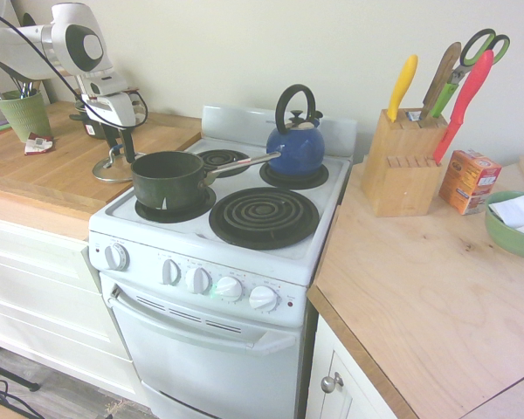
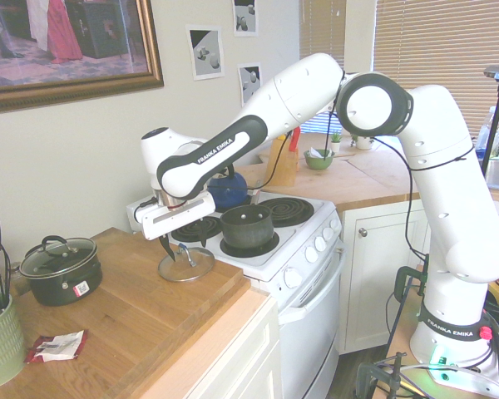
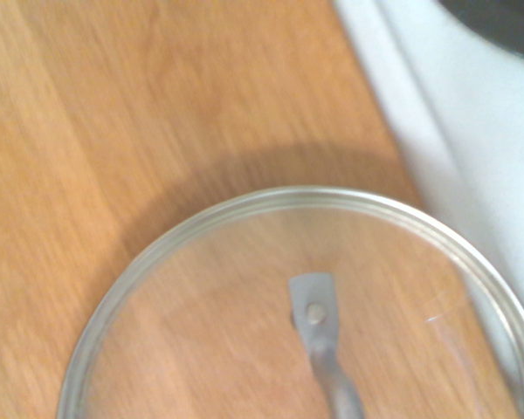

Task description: Cover the lid of the pot

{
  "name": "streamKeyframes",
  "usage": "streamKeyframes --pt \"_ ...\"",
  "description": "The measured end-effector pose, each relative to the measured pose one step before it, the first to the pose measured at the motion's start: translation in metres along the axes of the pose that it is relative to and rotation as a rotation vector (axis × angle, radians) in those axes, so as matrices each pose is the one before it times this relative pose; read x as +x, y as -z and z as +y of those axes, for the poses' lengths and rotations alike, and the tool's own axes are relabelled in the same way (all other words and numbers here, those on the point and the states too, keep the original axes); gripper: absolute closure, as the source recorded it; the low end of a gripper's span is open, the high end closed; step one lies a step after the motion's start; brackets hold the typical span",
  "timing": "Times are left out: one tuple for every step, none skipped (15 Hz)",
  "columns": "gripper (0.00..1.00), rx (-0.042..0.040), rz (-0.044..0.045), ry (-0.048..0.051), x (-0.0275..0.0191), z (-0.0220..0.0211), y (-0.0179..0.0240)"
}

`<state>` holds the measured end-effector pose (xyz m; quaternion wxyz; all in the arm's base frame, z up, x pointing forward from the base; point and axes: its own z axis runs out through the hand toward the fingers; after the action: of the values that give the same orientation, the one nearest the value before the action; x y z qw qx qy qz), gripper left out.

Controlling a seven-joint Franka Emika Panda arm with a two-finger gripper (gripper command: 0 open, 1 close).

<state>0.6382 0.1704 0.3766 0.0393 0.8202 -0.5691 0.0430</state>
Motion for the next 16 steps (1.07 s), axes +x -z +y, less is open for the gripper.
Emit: streamKeyframes --pt "1.0 -0.00042 0.0 0.00061 -0.00063 -0.00008 -0.00024" --pt "1.0 0.00001 -0.00096 -0.00064 -0.00002 -0.00001 -0.00002" --pt "1.0 -0.00004 -0.00113 -0.00122 0.00024 0.00002 -0.00005" --pt "1.0 -0.00021 0.00007 -0.00144 0.00074 0.00007 -0.00011" --pt "1.0 0.00013 0.0002 -0.0014 0.00078 0.00004 -0.00006" --pt "1.0 0.00023 -0.00003 -0.0019 0.00097 0.00007 -0.0002" --pt "1.0 0.0001 -0.00149 -0.00166 0.00037 0.00003 -0.00008" --pt "1.0 -0.0001 -0.00284 -0.00159 -0.00012 0.00003 -0.00008" --pt "1.0 -0.00046 -0.00249 -0.00131 -0.00014 0.00009 -0.00021" --pt "1.0 -0.00044 -0.00173 -0.00124 0.00006 0.0001 -0.00021" --pt "1.0 -0.00031 -0.00182 -0.00193 0.00039 0.00008 -0.00014" --pt "1.0 -0.00049 -0.00259 -0.0026 0.00049 0.00012 -0.00022" --pt "1.0 -0.00074 -0.00225 -0.00254 0.00055 0.00016 -0.00027" --pt "1.0 -0.00118 -0.00285 -0.0033 0.00079 0.00031 -0.00055" --pt "1.0 -0.00105 -0.00198 -0.00235 0.00057 0.00025 -0.00051" --pt "1.0 -0.0003 -0.00173 -0.00114 0.00032 0.0001 -0.00014"
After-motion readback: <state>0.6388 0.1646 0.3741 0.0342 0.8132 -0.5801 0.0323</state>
